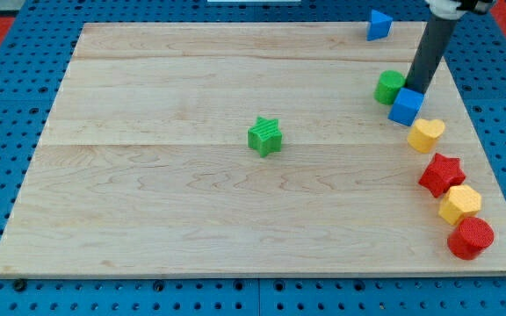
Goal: Place the green circle to the top of the green star
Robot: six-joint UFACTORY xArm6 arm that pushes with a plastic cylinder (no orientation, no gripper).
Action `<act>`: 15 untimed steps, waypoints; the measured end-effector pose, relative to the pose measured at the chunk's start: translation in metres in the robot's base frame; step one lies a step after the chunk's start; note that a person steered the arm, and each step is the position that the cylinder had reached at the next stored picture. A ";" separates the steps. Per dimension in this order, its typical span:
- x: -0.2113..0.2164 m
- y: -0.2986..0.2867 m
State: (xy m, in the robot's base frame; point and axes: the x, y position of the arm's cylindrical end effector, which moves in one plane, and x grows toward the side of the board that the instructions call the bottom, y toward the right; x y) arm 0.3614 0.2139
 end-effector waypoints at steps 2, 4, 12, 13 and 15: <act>-0.034 -0.053; -0.076 -0.064; -0.014 -0.100; 0.015 -0.122; 0.021 -0.205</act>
State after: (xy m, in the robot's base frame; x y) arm 0.3829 0.0089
